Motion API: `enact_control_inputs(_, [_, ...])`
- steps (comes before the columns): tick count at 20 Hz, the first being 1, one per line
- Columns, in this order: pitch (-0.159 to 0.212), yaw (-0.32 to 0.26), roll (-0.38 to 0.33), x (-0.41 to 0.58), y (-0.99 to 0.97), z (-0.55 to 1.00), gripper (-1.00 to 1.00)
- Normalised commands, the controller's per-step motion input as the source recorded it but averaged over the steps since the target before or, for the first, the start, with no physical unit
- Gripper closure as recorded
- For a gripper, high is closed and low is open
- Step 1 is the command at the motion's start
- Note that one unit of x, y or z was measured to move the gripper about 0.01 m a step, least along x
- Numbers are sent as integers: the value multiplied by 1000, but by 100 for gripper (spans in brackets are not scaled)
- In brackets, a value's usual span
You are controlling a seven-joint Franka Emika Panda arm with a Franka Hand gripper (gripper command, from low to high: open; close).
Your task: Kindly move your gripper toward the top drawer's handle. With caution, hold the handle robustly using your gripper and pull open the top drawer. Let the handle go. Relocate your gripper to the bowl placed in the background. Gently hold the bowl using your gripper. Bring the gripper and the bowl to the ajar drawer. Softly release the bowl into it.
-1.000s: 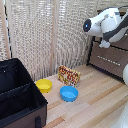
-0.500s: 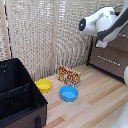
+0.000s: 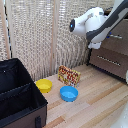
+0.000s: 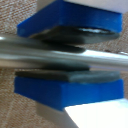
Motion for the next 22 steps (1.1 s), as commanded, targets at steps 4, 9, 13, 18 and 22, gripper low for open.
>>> enact_control_inputs(4, [0, -130, -12, 109, 876, -156, 100])
enact_control_inputs(9, [26, -67, -67, 278, 722, -92, 100])
enact_control_inputs(13, [74, 40, -93, 448, 321, 0, -100])
enact_control_inputs(18, [15, 0, 10, 222, 142, -46, -100])
enact_control_inputs(22, [0, 0, 0, 322, 438, -164, -100])
